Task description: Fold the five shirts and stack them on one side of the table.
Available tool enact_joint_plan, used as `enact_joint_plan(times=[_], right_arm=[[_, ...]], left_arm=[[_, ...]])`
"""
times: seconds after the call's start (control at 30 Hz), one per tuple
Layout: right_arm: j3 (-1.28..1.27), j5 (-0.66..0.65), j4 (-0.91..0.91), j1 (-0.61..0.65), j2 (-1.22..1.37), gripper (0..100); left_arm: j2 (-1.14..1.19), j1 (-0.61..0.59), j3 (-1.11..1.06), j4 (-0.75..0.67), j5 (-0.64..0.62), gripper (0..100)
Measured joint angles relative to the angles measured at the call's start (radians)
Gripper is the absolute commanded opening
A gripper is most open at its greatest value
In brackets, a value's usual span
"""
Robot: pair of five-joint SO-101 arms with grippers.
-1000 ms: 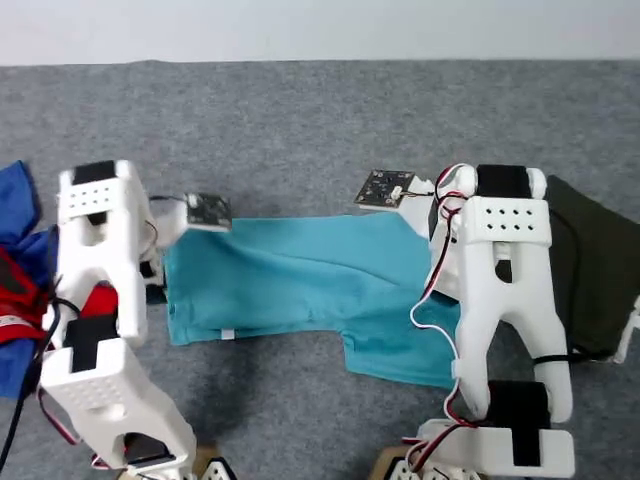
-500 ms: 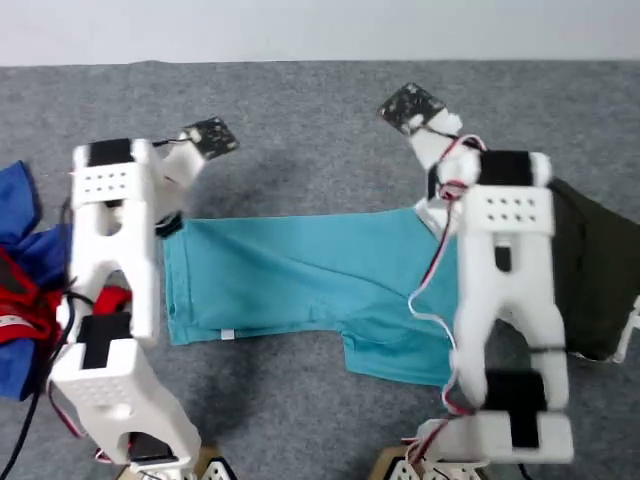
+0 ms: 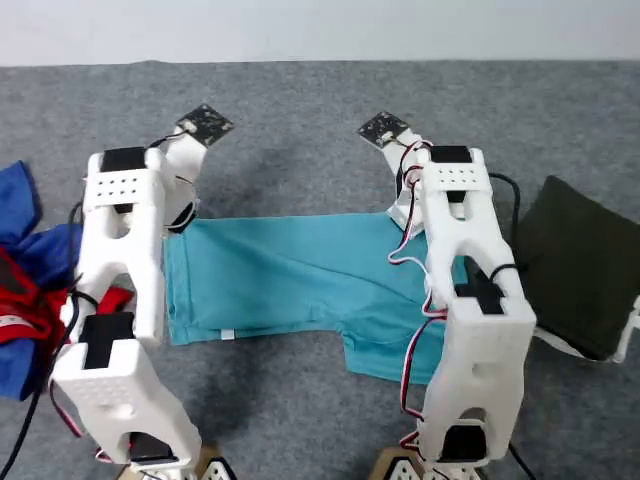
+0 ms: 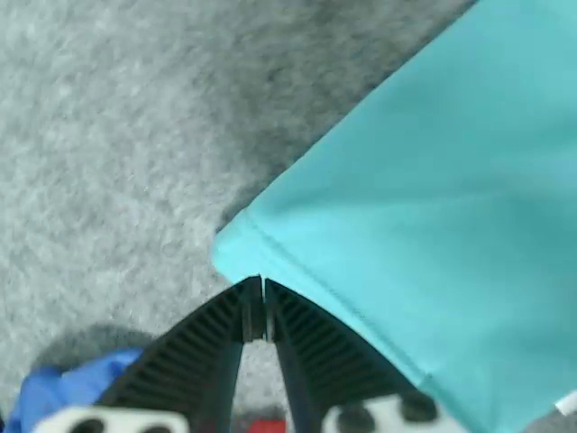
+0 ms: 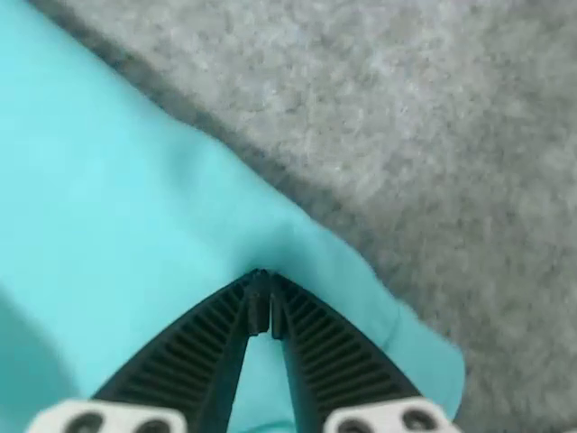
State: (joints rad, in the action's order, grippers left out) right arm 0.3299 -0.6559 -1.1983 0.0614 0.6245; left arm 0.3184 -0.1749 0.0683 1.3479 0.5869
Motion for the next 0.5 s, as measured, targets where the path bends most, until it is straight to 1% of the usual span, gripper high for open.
enact_joint_plan(times=[0.1,0.23,0.4,0.5], right_arm=[[0.121,0.0,-0.002,-0.032,0.103,1.0],[0.265,0.0,-0.023,-0.052,0.189,1.0],[0.42,0.0,-0.163,-0.031,0.193,1.3],[0.532,0.0,-0.295,0.008,0.193,1.4]], left_arm=[[0.0,-0.028,0.0,0.0,-0.003,1],[0.0,-0.032,0.0,0.0,-0.003,1],[0.0,-0.032,0.0,0.006,-0.003,1],[0.0,-0.028,0.0,0.055,0.014,1]])
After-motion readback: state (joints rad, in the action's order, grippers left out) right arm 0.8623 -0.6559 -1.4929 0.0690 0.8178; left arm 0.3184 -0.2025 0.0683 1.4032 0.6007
